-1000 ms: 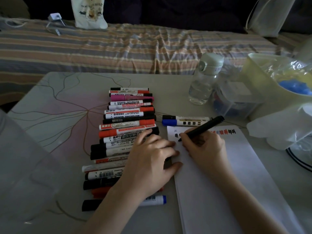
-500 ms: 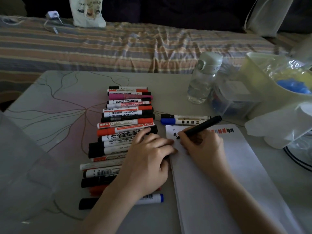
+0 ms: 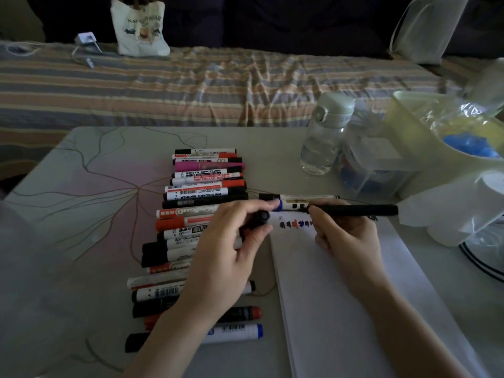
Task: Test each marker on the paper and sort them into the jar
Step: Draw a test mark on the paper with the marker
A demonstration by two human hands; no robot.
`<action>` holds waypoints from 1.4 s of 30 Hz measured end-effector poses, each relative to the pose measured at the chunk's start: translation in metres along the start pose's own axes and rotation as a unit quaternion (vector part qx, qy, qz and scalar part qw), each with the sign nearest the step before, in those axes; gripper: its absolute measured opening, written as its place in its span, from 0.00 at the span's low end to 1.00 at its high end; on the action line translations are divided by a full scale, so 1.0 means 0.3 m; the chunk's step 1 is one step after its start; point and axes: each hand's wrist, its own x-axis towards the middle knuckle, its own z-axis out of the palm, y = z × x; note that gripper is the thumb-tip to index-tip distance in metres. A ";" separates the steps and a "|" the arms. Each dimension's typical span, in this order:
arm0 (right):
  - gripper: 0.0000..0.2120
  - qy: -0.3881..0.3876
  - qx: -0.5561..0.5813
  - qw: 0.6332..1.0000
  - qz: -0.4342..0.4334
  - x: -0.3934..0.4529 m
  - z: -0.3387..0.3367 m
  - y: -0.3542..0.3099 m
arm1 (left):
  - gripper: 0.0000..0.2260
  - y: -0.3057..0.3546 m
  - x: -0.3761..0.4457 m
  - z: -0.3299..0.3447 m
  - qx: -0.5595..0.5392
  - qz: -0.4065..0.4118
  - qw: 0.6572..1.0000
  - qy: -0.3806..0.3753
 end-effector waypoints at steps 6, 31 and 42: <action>0.14 -0.089 0.103 0.990 0.039 -0.035 0.018 -0.027 | 0.10 0.034 0.010 -0.008 -0.244 -0.162 0.952 0.088; 0.08 -0.148 0.020 0.989 0.008 -0.077 0.022 -0.051 | 0.09 0.051 0.000 0.010 -0.289 -0.210 0.933 0.048; 0.07 -0.157 0.143 0.953 0.215 -0.098 0.003 -0.087 | 0.09 0.044 -0.007 0.018 -0.240 -0.188 0.952 0.014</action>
